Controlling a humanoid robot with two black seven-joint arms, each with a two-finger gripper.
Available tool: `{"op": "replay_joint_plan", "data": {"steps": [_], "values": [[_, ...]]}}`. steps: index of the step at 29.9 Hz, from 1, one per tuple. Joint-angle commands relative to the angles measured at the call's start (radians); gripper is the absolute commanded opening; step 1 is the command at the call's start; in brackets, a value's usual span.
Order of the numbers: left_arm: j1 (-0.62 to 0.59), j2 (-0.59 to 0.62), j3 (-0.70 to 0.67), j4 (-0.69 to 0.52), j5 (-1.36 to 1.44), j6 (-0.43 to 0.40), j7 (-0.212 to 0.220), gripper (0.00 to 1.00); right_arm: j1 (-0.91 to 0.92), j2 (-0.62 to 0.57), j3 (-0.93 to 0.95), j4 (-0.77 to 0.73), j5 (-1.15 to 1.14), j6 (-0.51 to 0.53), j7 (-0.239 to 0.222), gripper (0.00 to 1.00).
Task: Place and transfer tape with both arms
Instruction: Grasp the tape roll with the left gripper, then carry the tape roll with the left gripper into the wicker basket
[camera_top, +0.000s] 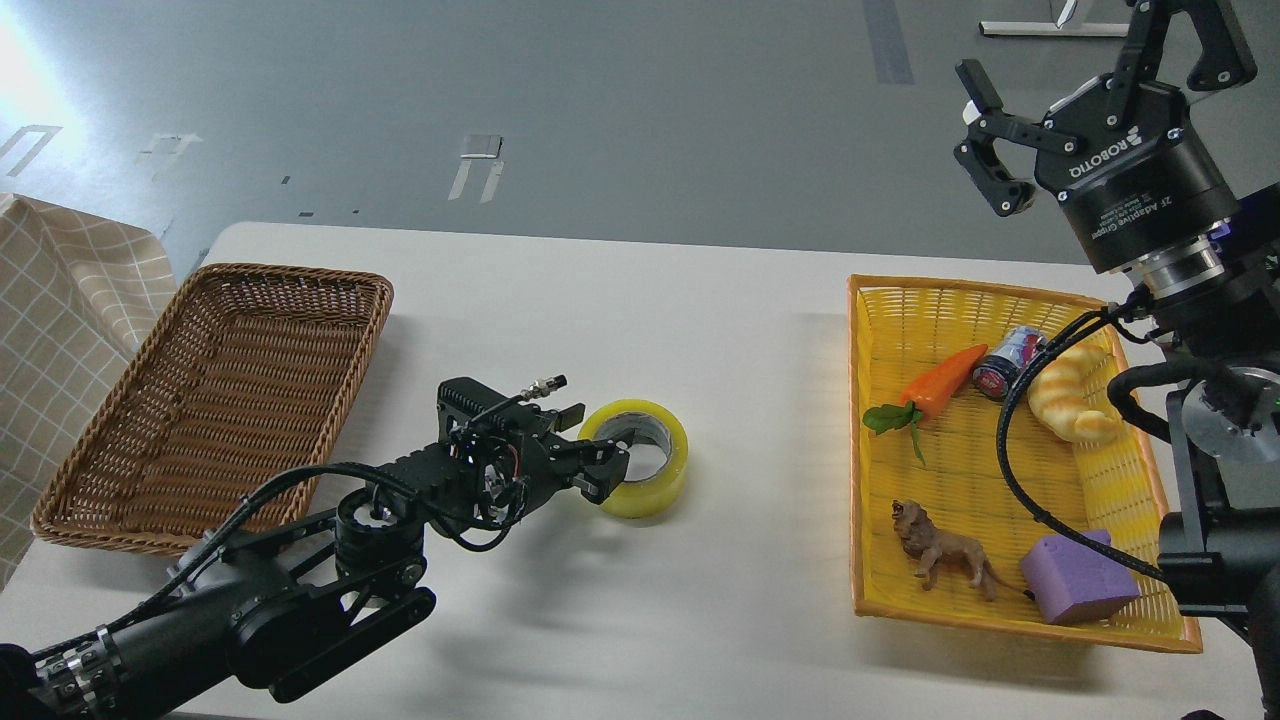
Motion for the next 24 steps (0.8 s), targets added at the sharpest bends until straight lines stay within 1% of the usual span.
{"op": "replay_joint_plan", "data": {"steps": [1,2,3,4,11,14,18,22,24], "values": [[-0.002,0.0,0.001,0.0,0.0,-0.001,0.0,0.39,0.0,0.0,0.0,-0.002,0.0,0.0,0.0,1.0],[-0.002,0.0,0.001,0.0,0.0,-0.001,0.0,0.33,0.0,0.0,0.0,-0.002,0.0,0.0,0.0,1.0],[-0.002,0.002,0.001,0.0,0.0,-0.006,0.0,0.18,0.0,0.0,0.0,-0.002,0.0,0.0,0.0,1.0],[-0.002,0.003,0.001,-0.003,0.0,-0.011,-0.003,0.14,0.0,0.0,0.0,-0.002,0.0,0.0,0.0,1.0],[-0.011,0.005,0.001,-0.003,0.0,-0.012,-0.006,0.13,-0.002,0.0,0.0,-0.002,0.0,0.0,0.002,1.0],[-0.012,0.005,0.001,-0.004,0.0,-0.012,-0.006,0.1,-0.002,0.0,0.0,-0.002,0.0,0.0,0.002,1.0],[-0.013,0.006,0.001,-0.009,0.0,-0.011,-0.006,0.1,-0.002,0.0,0.0,-0.002,0.0,0.0,0.002,1.0],[-0.022,0.005,0.001,-0.013,0.0,-0.011,-0.007,0.06,-0.002,0.0,0.0,-0.004,0.0,-0.001,0.002,1.0],[-0.027,0.006,-0.001,-0.015,0.0,-0.011,-0.007,0.06,-0.003,0.0,0.0,-0.007,0.0,0.0,0.002,1.0]]}}
